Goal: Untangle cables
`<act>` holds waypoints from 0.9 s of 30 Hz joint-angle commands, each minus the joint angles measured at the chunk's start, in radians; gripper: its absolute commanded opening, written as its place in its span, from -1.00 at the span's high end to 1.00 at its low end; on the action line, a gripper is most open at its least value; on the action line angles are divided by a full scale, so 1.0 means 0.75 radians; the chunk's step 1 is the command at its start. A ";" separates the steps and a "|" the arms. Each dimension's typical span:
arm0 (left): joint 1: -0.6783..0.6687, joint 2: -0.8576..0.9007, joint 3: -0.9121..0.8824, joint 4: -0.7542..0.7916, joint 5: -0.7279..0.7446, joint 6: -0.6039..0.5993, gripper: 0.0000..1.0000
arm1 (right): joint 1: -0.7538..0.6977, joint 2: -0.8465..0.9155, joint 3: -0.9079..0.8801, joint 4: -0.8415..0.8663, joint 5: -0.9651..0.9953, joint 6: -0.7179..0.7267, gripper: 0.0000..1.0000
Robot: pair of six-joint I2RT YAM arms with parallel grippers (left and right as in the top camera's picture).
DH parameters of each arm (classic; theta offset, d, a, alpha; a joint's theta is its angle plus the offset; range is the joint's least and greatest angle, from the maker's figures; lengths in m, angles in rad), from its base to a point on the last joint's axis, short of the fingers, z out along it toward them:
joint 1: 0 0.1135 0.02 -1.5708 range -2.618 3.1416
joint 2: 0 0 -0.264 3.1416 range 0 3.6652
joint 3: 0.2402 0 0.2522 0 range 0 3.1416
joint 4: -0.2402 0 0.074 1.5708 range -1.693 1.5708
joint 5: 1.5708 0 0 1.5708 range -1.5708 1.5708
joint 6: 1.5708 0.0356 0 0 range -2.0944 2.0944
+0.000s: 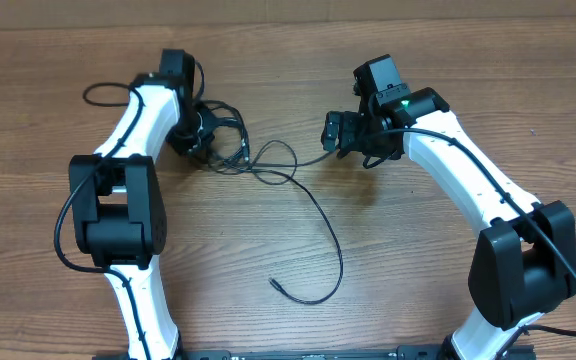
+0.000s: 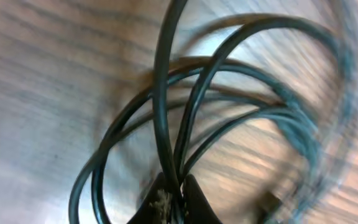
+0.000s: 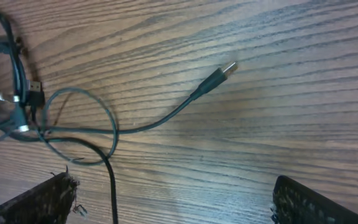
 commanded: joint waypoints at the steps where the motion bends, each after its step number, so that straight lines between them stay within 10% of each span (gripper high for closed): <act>1: -0.019 -0.042 0.232 -0.150 0.036 -0.003 0.92 | -0.020 -0.017 0.011 -0.010 0.052 0.000 -1.00; 16: -0.516 -0.128 0.414 -0.417 0.031 -0.015 0.90 | -0.568 -0.018 0.011 -0.278 -0.103 -0.005 -0.95; 20: -0.596 -0.131 0.436 -0.365 -0.126 -0.020 -0.04 | -0.684 -0.018 0.011 -0.302 -0.173 -0.006 -1.00; 27: -0.565 -0.128 0.426 -0.345 -0.183 -0.017 -0.29 | -0.684 -0.018 0.011 -0.290 -0.174 -0.035 -1.00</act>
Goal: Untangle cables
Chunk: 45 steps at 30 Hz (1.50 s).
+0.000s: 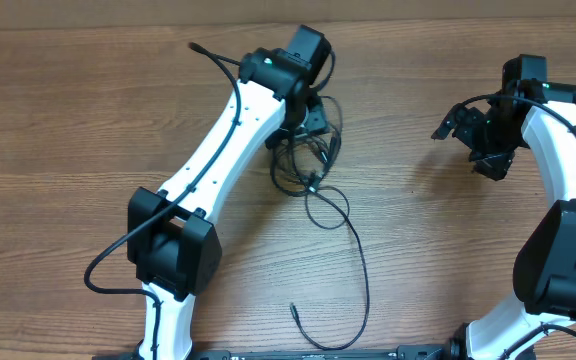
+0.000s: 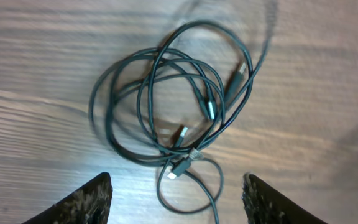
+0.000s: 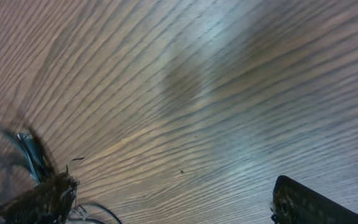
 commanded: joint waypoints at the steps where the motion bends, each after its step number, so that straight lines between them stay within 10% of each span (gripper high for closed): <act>1: 0.036 -0.025 0.007 0.020 -0.099 -0.001 -0.21 | 0.032 -0.018 0.011 0.016 -0.032 -0.024 -1.00; 7: 0.039 0.024 -0.007 0.101 -0.245 0.159 -0.07 | 0.084 -0.018 0.011 0.036 -0.031 -0.024 -1.00; 17: 0.052 0.264 -0.007 0.451 -0.179 0.877 -0.11 | 0.100 -0.018 0.011 0.030 -0.031 -0.025 -1.00; 28: 0.066 0.499 -0.007 0.594 -0.227 0.834 0.17 | 0.100 -0.018 0.011 0.029 -0.031 -0.024 -1.00; 31: 0.067 0.505 -0.005 0.572 -0.298 0.786 0.91 | 0.100 -0.018 0.011 0.033 -0.031 -0.024 -1.00; 45: 0.067 0.253 0.214 0.303 -0.312 0.729 0.92 | 0.100 -0.018 0.011 0.068 -0.034 -0.024 -1.00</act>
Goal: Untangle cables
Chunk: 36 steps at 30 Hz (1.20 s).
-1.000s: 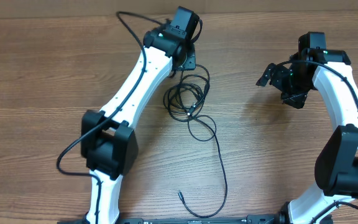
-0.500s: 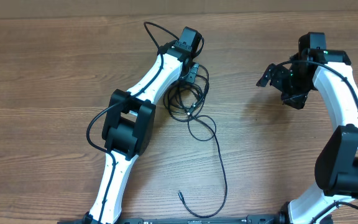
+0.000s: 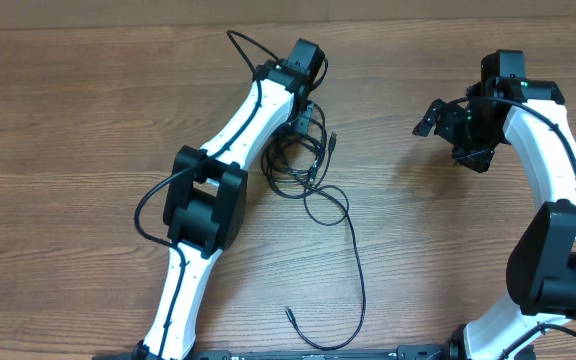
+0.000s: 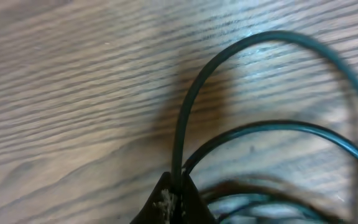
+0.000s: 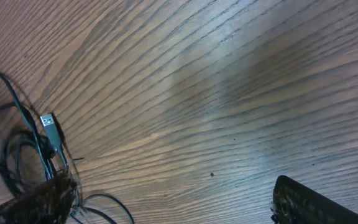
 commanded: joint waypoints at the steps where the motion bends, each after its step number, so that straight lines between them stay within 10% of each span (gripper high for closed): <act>1: 0.006 -0.217 0.116 -0.044 -0.017 -0.061 0.91 | 0.002 -0.018 0.011 0.005 -0.020 -0.005 -1.00; 21: 0.025 -0.682 0.136 -0.122 0.080 -0.638 0.91 | 0.247 -0.018 0.011 0.208 -0.764 -0.180 -0.99; 28: 0.025 -0.814 0.136 -0.090 0.137 -0.466 0.92 | 0.461 -0.018 0.011 0.399 -0.443 -0.258 -0.99; 36: 0.025 -0.976 0.136 -0.129 0.326 -0.054 0.91 | 0.530 -0.018 0.011 0.744 -0.359 0.116 -1.00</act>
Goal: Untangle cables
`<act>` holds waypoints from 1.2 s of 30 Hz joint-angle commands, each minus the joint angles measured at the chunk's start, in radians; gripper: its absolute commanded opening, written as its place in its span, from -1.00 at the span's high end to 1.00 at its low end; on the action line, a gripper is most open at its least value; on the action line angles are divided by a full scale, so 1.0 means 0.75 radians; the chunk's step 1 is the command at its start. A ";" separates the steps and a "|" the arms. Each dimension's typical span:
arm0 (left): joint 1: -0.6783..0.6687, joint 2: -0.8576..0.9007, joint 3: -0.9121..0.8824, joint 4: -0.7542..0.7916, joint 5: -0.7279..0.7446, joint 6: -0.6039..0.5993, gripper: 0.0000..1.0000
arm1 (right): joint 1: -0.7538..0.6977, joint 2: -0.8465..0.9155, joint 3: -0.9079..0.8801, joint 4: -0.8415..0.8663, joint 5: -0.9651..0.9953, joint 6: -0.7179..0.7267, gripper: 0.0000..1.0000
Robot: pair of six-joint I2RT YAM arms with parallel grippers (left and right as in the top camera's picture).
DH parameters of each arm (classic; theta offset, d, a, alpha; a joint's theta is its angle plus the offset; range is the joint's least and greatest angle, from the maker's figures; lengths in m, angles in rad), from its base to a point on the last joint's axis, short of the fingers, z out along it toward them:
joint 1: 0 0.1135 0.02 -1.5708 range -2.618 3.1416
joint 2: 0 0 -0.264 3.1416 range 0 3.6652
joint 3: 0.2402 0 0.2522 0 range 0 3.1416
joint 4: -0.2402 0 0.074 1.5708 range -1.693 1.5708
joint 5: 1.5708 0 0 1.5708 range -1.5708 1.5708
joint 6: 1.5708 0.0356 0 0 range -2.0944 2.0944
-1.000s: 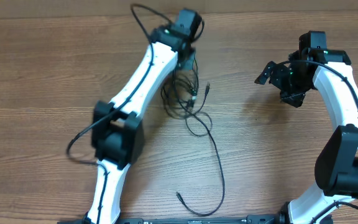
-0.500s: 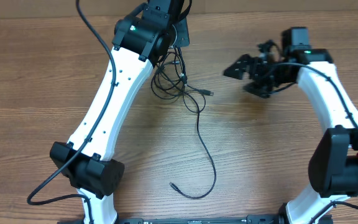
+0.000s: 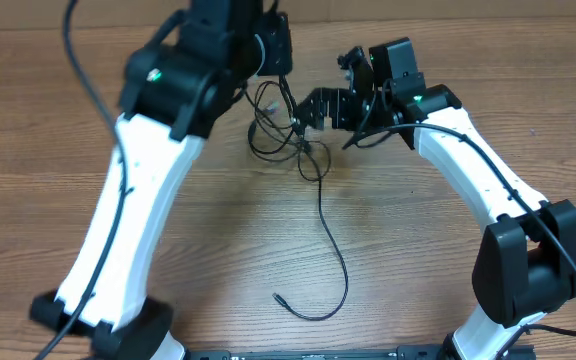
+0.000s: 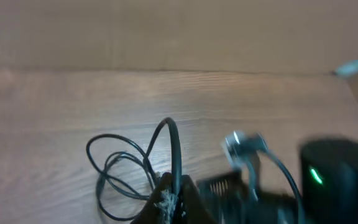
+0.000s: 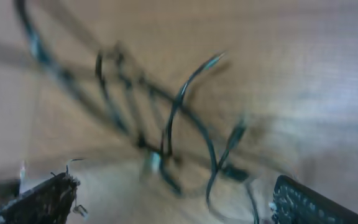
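Note:
A tangle of thin black cables [image 3: 273, 130] hangs at the far middle of the table, lifted partly off the wood. My left gripper [image 3: 273, 75] is raised high above it and shut on one strand [image 4: 171, 198]; loops [image 4: 123, 168] dangle below the fingers. My right gripper [image 3: 333, 88] is open right beside the tangle, which shows blurred between its fingers [image 5: 179, 137]. One long loose cable [image 3: 333, 250] trails toward me and ends in a small plug [image 3: 276, 297]. A silver USB plug [image 4: 241, 142] sticks up by the right gripper.
The wooden table [image 3: 58, 200] runs to a far edge against a brown wall [image 4: 166, 31]. The raised left arm [image 3: 138, 200] covers much of the left half in the overhead view. The right arm [image 3: 478, 170] stretches across the right side.
My left gripper, then low at the table and shut on a strand, is now high up with the tangle hanging from it. My right gripper has moved from the far right to beside the tangle.
At first my left gripper was shut on the tangle at the far left, the right one open near a plug. Then the tangle lay at the far middle under my open left gripper. Then the left was shut on a strand, and now holds it raised.

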 commanded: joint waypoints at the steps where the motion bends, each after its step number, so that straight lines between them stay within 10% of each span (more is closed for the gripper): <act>1: 0.005 -0.084 0.017 -0.012 0.121 0.208 0.91 | -0.010 -0.018 0.011 0.124 0.012 0.221 -1.00; 7: 0.005 -0.102 0.017 0.037 0.221 0.211 0.91 | 0.071 -0.018 0.011 0.227 -0.117 0.170 -1.00; 18: 0.028 -0.181 0.017 0.094 0.248 0.212 0.91 | 0.185 0.186 0.011 -0.013 0.453 0.231 -1.00; 36: 0.627 -0.419 0.017 -0.081 0.273 0.089 0.91 | -0.451 0.264 0.012 -0.436 0.761 0.282 -1.00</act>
